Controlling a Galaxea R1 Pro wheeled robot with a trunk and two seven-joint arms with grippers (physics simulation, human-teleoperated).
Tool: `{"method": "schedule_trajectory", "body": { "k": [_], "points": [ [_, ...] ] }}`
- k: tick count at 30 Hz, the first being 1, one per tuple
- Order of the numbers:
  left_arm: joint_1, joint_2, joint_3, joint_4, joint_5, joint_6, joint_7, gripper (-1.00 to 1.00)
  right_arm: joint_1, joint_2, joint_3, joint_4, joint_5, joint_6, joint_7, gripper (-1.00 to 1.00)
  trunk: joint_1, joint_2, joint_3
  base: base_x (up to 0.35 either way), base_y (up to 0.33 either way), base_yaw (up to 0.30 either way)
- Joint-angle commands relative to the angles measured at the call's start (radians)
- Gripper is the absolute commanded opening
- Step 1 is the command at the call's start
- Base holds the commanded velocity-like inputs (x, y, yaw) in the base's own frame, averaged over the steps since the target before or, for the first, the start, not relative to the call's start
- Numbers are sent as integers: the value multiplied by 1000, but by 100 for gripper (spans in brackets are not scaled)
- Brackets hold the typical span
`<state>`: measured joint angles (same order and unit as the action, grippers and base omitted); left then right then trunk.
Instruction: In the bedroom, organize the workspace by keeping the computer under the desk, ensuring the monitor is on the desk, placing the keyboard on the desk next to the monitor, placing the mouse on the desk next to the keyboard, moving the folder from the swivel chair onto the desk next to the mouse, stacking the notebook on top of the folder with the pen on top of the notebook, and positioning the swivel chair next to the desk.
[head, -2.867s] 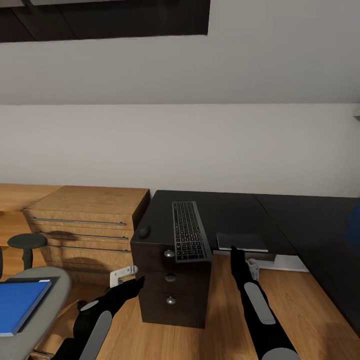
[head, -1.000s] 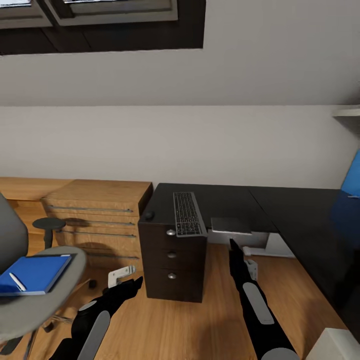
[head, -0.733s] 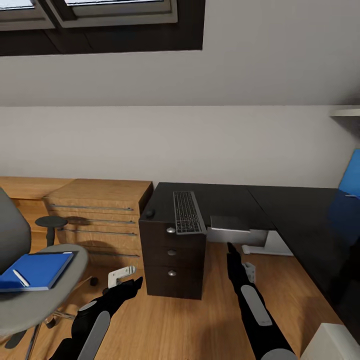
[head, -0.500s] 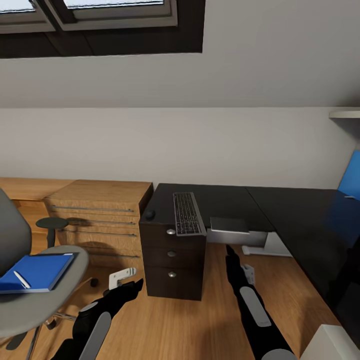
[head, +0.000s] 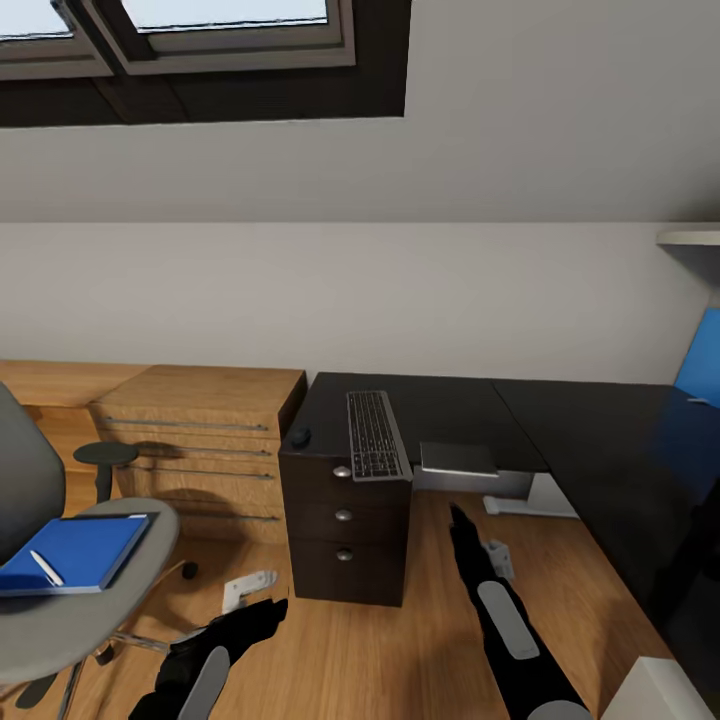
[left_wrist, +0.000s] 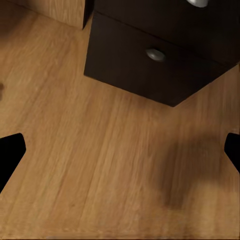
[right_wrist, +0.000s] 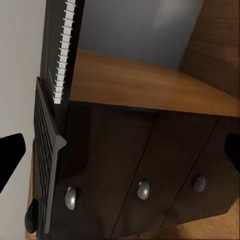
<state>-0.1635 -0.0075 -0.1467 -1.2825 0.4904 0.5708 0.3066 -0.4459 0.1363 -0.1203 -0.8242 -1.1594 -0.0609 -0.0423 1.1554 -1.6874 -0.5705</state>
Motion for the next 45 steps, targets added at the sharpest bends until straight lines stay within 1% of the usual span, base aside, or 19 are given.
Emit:
{"method": "schedule_trajectory", "body": {
  "k": [1,6,9,10,11,15,17,19,21,24,26,27,29,32,33,37,39,45],
  "points": [
    [-1,1,-1,16,10,1,9,100,0,0,0,3,-4,-3,-4,100,-4,7,2,0,0,0],
    [-1,4,-1,107,8,-3,9,100,0,0,-1,37,30,-5,-6,100,-23,42,18,0,0,0],
    [-1,5,0,161,6,-5,9,100,0,-1,-1,76,67,-6,-6,100,-35,63,27,0,0,0],
    [-1,5,0,193,5,-9,9,100,0,-3,0,109,105,-6,-6,100,-39,70,30,0,0,0],
    [-1,4,-2,251,-1,-41,9,100,0,-10,0,190,218,-9,-6,100,-42,77,33,0,0,0],
    [-1,2,-3,323,-12,-117,9,100,0,-16,0,268,364,-24,-4,100,-58,105,46,0,0,0],
    [-1,1,-7,359,-20,-172,9,100,0,-17,0,302,444,-41,-4,100,-65,119,52,0,0,0],
    [-1,-1,-17,396,-30,-235,9,100,0,-17,0,338,526,-69,-4,100,-73,133,59,0,0,0],
    [-1,-2,-37,435,-41,-299,9,100,0,-17,0,382,609,-109,-5,100,-81,147,65,0,0,0],
    [-1,-2,-83,493,-53,-386,10,100,0,-15,-1,471,728,-193,-6,100,-92,168,74,0,0,0],
    [-1,-2,-114,524,-58,-433,11,100,0,-14,-2,539,792,-261,-6,100,-100,182,80,0,0,0],
    [-1,-2,-127,536,-59,-453,12,100,0,-13,-3,571,817,-297,-7,100,-104,189,84,0,0,0],
    [-1,-3,-147,556,-61,-482,14,100,0,-12,-4,629,854,-371,-8,100,-111,203,90,0,0,0],
    [-1,-3,-164,574,-62,-510,17,100,0,-12,-8,690,884,-470,-9,100,-123,224,99,0,0,0],
    [-1,-3,-169,583,-61,-521,17,100,0,-13,-9,714,896,-516,-9,100,-127,231,102,0,0,0],
    [-1,-3,-175,594,-60,-545,18,100,0,-17,-9,740,908,-563,-9,100,-142,259,115,0,0,0],
    [-1,-3,-177,600,-60,-572,18,100,0,-18,-8,749,915,-580,-8,100,-150,273,121,0,0,0],
    [-1,-4,-181,645,-60,-611,14,100,0,-15,-4,767,925,-595,-5,100,-173,315,140,0,0,0]
  ]
}}
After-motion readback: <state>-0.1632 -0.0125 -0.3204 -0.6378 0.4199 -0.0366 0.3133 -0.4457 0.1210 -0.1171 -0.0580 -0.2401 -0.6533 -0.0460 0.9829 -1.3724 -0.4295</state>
